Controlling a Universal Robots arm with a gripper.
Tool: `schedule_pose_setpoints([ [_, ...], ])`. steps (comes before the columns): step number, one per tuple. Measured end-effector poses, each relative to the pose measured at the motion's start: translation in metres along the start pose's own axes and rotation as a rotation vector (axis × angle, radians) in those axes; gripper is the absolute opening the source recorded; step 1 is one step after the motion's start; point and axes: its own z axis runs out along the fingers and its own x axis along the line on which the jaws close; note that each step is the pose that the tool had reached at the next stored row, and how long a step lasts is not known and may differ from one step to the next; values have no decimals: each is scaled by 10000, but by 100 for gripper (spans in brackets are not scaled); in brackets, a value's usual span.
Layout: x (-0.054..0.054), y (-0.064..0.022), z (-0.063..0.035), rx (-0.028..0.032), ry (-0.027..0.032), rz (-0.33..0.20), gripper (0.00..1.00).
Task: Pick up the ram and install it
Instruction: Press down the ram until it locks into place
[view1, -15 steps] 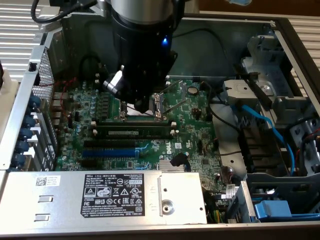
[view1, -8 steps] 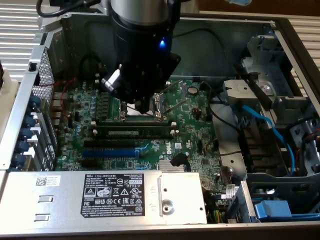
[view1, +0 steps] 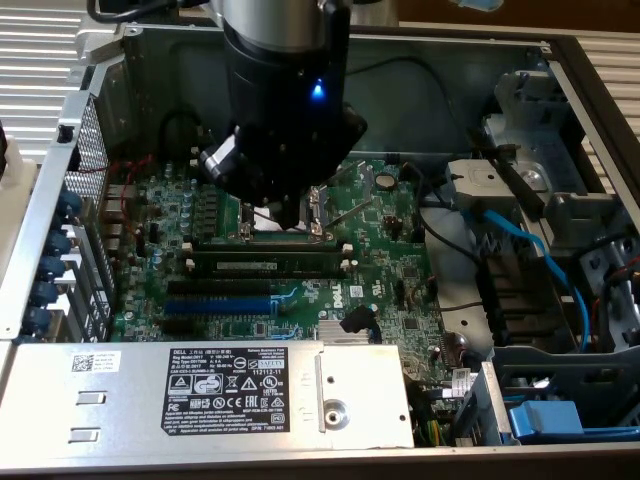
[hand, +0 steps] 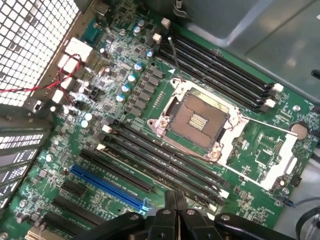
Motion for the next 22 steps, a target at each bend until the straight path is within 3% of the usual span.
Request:
schedule_pose_setpoints([
  [22, 2, -1, 43, 175, -107, 3782, 11],
])
